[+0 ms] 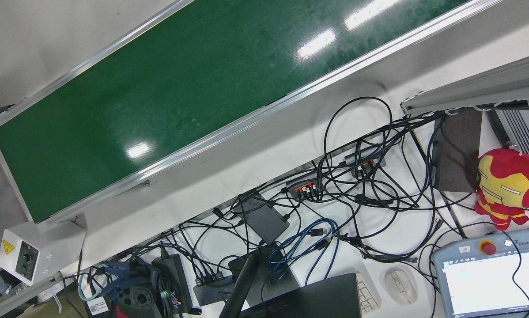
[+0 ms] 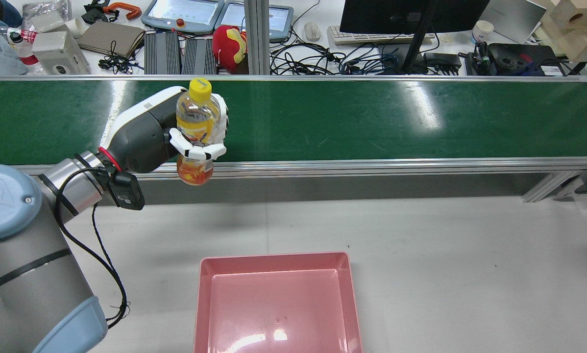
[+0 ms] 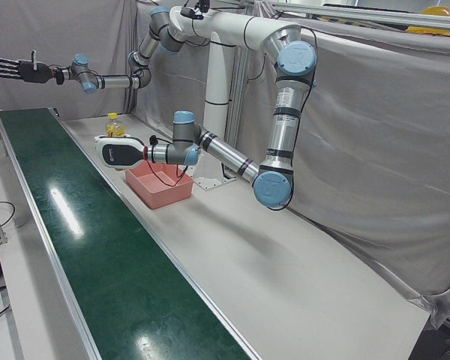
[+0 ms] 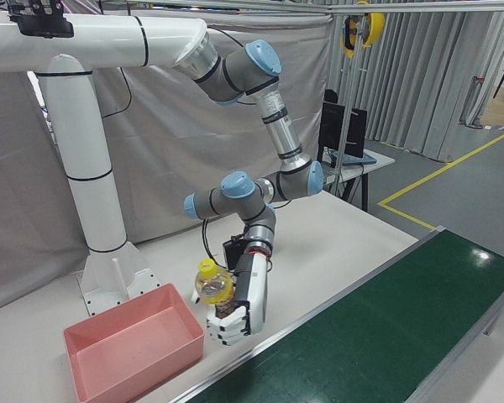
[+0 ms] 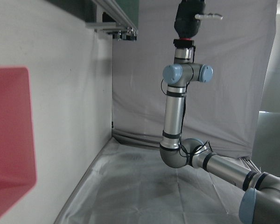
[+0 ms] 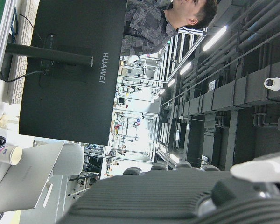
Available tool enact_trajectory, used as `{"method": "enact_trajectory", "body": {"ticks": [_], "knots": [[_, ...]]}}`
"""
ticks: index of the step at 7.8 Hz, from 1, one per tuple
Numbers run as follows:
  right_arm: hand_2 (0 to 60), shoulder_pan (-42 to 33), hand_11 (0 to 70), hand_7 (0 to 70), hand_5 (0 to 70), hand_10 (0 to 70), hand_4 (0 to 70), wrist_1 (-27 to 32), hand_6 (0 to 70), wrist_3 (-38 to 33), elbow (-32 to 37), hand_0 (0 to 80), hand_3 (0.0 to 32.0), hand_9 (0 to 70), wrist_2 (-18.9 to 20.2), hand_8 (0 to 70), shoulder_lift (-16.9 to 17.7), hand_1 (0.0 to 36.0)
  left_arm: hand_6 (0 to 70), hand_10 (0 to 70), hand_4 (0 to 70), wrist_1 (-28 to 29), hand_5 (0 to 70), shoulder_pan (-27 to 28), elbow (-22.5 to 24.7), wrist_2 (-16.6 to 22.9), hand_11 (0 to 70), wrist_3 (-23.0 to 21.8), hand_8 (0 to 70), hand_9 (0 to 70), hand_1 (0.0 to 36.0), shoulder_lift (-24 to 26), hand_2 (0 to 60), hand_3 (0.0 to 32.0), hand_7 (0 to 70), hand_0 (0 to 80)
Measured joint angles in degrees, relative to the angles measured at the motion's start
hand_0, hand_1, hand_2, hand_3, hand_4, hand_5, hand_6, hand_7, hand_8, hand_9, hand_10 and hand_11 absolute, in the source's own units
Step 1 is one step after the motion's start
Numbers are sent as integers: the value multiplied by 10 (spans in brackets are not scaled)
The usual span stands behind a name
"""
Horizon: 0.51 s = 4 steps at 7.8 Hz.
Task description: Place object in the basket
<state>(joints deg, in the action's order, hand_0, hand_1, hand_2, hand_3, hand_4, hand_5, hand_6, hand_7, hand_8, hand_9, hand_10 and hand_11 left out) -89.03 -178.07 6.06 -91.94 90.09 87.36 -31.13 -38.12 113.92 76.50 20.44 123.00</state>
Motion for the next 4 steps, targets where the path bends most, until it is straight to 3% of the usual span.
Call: {"method": "enact_trajectory", "body": {"ticks": [1, 3, 4], "knots": [[0, 0, 0, 0, 0, 0, 0, 0, 0, 0, 0, 0, 0, 0, 0, 0, 0, 0, 700, 700, 700, 7, 700, 39, 5, 17, 700, 3, 700, 700, 330, 0, 600, 0, 700, 545], [0, 0, 0, 0, 0, 0, 0, 0, 0, 0, 0, 0, 0, 0, 0, 0, 0, 0, 700, 660, 700, 9, 700, 119, 7, 32, 700, 29, 700, 700, 307, 0, 600, 0, 700, 544], [0, 0, 0, 0, 0, 0, 0, 0, 0, 0, 1, 0, 0, 0, 0, 0, 0, 0, 700, 654, 700, 8, 700, 156, 7, 33, 700, 38, 700, 700, 319, 1, 600, 0, 700, 548]]}}
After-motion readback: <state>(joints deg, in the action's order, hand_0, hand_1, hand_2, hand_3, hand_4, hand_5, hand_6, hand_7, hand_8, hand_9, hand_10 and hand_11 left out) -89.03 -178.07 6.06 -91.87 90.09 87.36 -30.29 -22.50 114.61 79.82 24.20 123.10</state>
